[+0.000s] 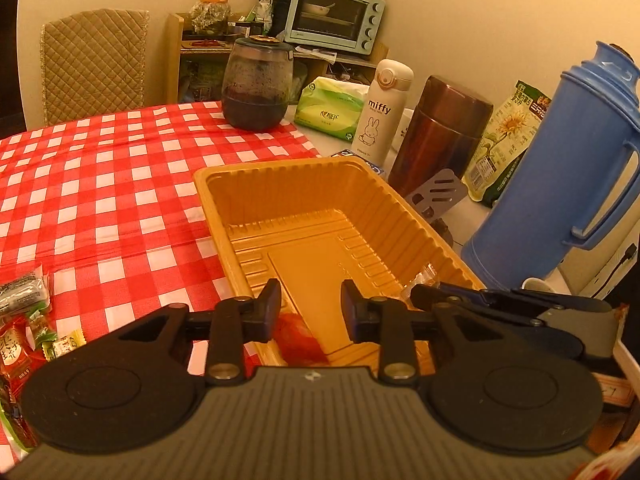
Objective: Organize snacks
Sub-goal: 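Carry both held snacks over the orange tray and open both tools to drop them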
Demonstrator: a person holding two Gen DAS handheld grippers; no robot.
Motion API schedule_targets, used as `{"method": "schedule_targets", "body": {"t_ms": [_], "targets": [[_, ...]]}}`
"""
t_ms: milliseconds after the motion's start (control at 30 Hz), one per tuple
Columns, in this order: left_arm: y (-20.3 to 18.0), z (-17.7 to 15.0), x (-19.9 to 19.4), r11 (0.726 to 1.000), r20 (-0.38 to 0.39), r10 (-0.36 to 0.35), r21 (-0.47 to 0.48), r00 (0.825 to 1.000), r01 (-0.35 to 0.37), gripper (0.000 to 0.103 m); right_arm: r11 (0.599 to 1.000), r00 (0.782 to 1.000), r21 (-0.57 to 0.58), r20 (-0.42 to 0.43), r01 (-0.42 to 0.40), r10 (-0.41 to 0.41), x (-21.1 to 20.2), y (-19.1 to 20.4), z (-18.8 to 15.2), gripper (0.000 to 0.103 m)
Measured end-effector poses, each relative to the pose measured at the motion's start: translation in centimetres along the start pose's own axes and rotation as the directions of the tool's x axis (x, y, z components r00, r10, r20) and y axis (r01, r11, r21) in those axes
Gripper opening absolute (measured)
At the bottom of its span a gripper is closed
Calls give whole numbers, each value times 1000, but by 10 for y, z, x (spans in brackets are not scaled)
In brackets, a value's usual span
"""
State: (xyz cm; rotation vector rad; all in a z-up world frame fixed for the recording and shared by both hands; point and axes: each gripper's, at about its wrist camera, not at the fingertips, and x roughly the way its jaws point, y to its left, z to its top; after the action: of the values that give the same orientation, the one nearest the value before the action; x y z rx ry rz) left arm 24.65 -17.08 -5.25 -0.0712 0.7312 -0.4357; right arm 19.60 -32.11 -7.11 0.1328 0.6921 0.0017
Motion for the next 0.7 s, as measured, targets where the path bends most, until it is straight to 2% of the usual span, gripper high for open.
{"method": "schedule_targets", "body": {"t_ms": [300, 400, 467, 533, 567, 600, 700], "targets": [[9, -4, -11, 999, 3, 36, -10, 999, -36, 31, 999, 1000, -38, 10, -7, 7, -1, 10, -1, 13], [12, -4, -15, 999, 6, 47, -12, 999, -47, 34, 999, 999, -33, 9, -43, 43, -1, 12, 0, 14], [14, -5, -18, 998, 10, 54, -13, 998, -54, 36, 998, 999, -44, 11, -39, 39, -1, 15, 0, 15], [17, -5, -20, 998, 12, 63, -15, 998, -63, 39, 998, 1000, -57, 14, -24, 24, -1, 17, 0, 27], [18, -6, -21, 998, 14, 67, -16, 998, -67, 40, 998, 1000, -53, 18, -22, 23, -1, 17, 0, 43], [19, -6, -22, 997, 14, 71, -17, 997, -71, 42, 999, 1000, -48, 23, -21, 22, -2, 17, 0, 51], [25, -8, -25, 996, 12, 81, -22, 997, -81, 42, 999, 999, -53, 39, -9, 11, -4, 17, 2, 51]]}}
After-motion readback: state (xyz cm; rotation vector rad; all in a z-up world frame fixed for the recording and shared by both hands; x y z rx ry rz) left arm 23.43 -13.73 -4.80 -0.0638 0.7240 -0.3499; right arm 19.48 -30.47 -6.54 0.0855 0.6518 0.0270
